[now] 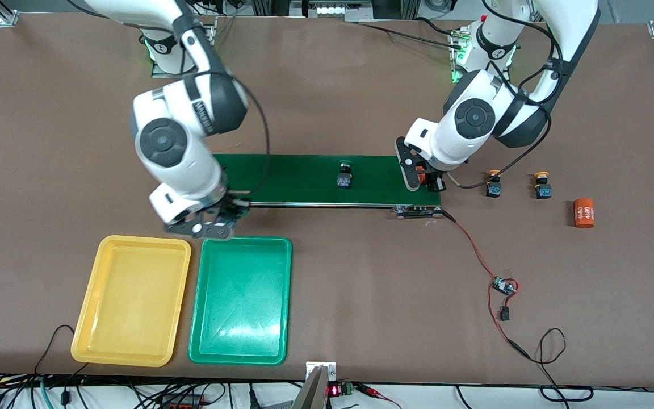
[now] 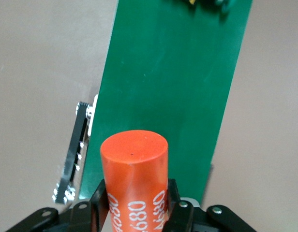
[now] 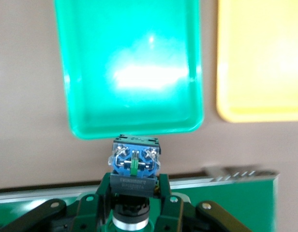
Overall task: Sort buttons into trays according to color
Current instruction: 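Drop the button in the green tray while the left gripper sets the cylinder down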
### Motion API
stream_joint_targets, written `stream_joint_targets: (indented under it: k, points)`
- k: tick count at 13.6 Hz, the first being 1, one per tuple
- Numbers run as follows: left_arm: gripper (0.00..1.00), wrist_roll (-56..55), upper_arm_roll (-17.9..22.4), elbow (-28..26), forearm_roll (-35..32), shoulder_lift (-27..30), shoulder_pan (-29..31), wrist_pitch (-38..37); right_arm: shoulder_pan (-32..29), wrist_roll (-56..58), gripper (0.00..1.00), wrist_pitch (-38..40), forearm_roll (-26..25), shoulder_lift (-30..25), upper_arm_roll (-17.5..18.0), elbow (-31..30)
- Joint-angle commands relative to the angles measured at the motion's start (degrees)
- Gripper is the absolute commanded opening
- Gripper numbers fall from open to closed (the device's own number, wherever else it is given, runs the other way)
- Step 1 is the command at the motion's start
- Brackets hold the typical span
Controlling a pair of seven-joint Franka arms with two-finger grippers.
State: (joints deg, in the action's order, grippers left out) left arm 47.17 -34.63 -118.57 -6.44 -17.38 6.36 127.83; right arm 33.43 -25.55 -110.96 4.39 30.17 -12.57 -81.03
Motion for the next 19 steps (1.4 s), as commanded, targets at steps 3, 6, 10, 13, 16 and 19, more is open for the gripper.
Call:
stream_joint_targets:
  k: [3, 6, 10, 13, 16, 19]
  points:
    - [0.03, 4.1, 0.2, 1.3, -6.3, -4.2, -3.0, 0.7, -5.7, 10.2, 0.0, -8.1, 1.3, 7.0, -0.7, 4.2]
    - [0.71, 3.6, 0.3, 0.9, -6.8, -5.0, -3.4, 3.2, -6.5, 10.6, 0.0, -15.0, 1.2, 13.4, -0.6, 7.8]
    - [1.0, 5.9, 0.7, 1.2, -6.8, -3.4, -2.8, 4.2, -5.9, 9.6, 0.0, -22.7, 1.0, 19.2, -0.2, 8.3]
    - [1.0, 5.9, 0.8, 1.3, -6.4, -1.1, 2.5, 4.0, -5.8, 10.1, 0.0, -27.5, 0.8, 22.0, -0.2, 8.2]
    - [1.0, 6.0, 0.9, 1.3, -6.4, -1.3, 13.7, 4.2, -5.9, 9.6, 0.08, -28.3, 0.9, 24.1, -0.2, 8.2]
    - [1.0, 5.9, 5.4, 2.1, -6.5, -2.4, 20.7, 4.3, -5.9, 9.4, 0.51, -28.3, 1.2, 24.6, -0.2, 8.2]
